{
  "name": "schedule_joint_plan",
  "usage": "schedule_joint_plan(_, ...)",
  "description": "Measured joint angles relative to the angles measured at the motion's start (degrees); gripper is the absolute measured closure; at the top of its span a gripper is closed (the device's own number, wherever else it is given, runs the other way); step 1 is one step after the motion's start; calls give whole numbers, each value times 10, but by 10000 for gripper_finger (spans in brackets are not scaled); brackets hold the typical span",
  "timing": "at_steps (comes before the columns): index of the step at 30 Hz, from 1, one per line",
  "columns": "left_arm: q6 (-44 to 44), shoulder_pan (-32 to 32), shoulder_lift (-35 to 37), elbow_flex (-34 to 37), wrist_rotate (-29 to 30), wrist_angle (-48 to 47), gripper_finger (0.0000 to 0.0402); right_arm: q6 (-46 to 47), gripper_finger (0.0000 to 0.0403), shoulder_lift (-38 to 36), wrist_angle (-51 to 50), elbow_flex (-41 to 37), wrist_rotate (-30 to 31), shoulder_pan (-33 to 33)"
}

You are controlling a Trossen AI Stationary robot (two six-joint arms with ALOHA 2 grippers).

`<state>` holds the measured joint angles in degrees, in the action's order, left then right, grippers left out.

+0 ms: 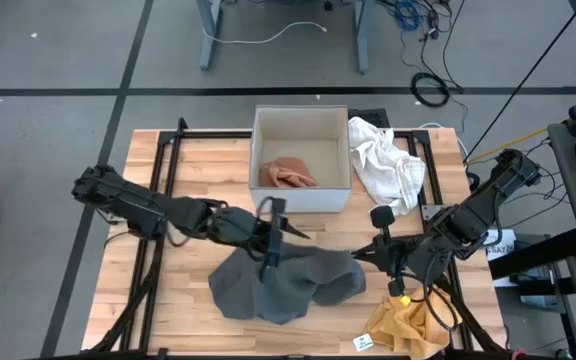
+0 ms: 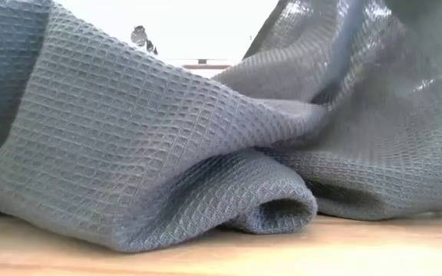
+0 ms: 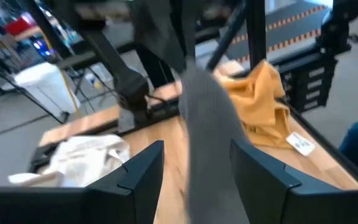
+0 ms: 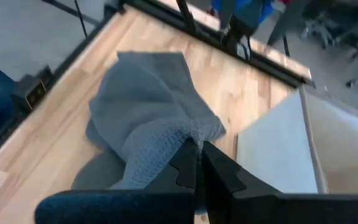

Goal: Fold towel
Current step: Fold the gray towel

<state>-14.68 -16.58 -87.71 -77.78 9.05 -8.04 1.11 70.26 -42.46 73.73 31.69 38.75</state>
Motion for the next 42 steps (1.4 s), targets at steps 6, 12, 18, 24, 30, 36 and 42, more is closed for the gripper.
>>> schedule_joint_plan(6,-2,26,-49,0,-46,58,211,-30,403,10,34,0,-35,-29)
schedule_joint_plan(12,6,42,-58,0,-106,112,211,-54,403,44,51,0,-82,-65)
schedule_joint_plan(18,39,58,-58,0,-133,73,211,-104,403,75,81,0,-82,-94)
schedule_joint_plan(24,52,59,-58,0,-110,13,211,-139,403,80,114,0,-82,-106)
schedule_joint_plan(30,52,62,-58,0,-140,11,211,-148,403,80,125,0,-81,-110)
schedule_joint_plan(36,52,62,-58,0,-165,23,221,-139,403,80,124,0,-81,-121)
schedule_joint_plan(42,64,64,-58,0,-171,12,276,-144,403,80,132,0,-81,-126)
